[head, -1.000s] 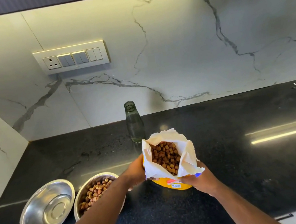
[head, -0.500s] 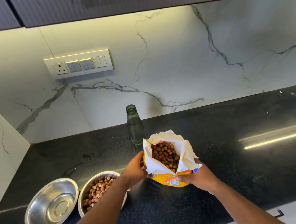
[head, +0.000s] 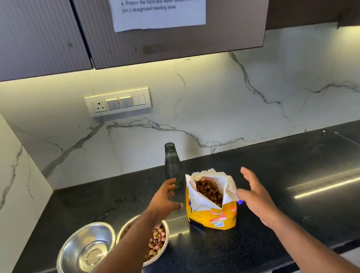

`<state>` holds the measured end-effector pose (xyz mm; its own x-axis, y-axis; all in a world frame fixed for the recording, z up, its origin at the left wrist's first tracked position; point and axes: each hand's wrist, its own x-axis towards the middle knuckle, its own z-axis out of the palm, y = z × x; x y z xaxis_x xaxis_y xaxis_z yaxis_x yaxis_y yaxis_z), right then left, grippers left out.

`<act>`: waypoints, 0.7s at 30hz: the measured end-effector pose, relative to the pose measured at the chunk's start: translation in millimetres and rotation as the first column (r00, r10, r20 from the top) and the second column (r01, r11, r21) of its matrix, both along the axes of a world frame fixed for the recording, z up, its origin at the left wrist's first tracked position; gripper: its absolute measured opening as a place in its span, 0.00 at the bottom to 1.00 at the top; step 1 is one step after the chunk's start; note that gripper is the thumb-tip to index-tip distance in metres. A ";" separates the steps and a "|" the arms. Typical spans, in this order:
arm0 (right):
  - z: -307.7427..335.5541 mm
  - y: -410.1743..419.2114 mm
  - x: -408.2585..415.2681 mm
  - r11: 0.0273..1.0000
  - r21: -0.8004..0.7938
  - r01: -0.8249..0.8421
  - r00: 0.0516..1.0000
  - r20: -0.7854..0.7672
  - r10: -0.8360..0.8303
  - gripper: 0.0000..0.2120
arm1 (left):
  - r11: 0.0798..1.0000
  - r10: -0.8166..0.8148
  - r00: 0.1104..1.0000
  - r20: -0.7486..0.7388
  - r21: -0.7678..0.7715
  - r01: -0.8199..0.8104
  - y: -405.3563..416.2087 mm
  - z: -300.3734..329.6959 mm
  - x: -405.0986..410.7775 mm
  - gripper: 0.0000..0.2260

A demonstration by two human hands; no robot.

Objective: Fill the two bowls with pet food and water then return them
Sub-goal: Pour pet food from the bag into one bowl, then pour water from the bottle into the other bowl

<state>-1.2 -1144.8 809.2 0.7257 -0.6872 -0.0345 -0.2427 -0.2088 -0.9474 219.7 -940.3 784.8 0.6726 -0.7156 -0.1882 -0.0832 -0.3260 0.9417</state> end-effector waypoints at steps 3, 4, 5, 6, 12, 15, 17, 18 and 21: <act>22.7 16.7 18.0 0.996 -0.083 -0.025 0.998 0.052 0.029 0.36 | 0.998 0.058 0.998 0.023 -0.033 -0.058 12.4 8.2 2.6 0.40; 29.4 22.6 26.9 0.993 -0.109 -0.033 0.997 0.061 0.040 0.36 | 0.995 0.086 0.996 0.027 -0.045 -0.085 17.5 9.9 4.2 0.40; 35.3 28.2 36.5 0.990 -0.131 -0.045 0.996 0.067 0.055 0.37 | 0.992 0.113 0.993 0.031 -0.055 -0.111 22.8 11.2 6.2 0.40; 40.2 33.4 47.3 0.987 -0.147 -0.064 0.995 0.067 0.074 0.38 | 0.989 0.139 0.990 0.035 -0.061 -0.137 28.3 12.4 8.9 0.40; 53.4 43.1 118.5 0.974 -0.146 -0.173 0.984 0.028 0.178 0.43 | 0.968 0.244 0.969 0.045 -0.068 -0.241 57.3 12.4 36.0 0.38; 49.1 29.4 156.7 0.976 -0.114 -0.186 0.982 -0.031 0.184 0.45 | 0.960 0.273 0.962 0.027 -0.066 -0.271 67.0 6.4 54.2 0.40; 40.9 13.6 183.7 0.975 -0.104 -0.198 0.978 -0.079 0.191 0.47 | 0.952 0.292 0.956 -0.020 -0.087 -0.293 69.3 3.0 66.8 0.42; 35.9 5.3 195.2 0.974 -0.100 -0.204 0.975 -0.107 0.193 0.48 | 0.950 0.296 0.954 -0.042 -0.094 -0.299 69.2 1.9 71.6 0.42; 17.4 -15.4 236.7 0.965 -0.060 -0.254 0.952 -0.192 0.238 0.51 | 0.939 0.326 0.943 -0.072 -0.089 -0.331 62.0 -3.4 91.4 0.43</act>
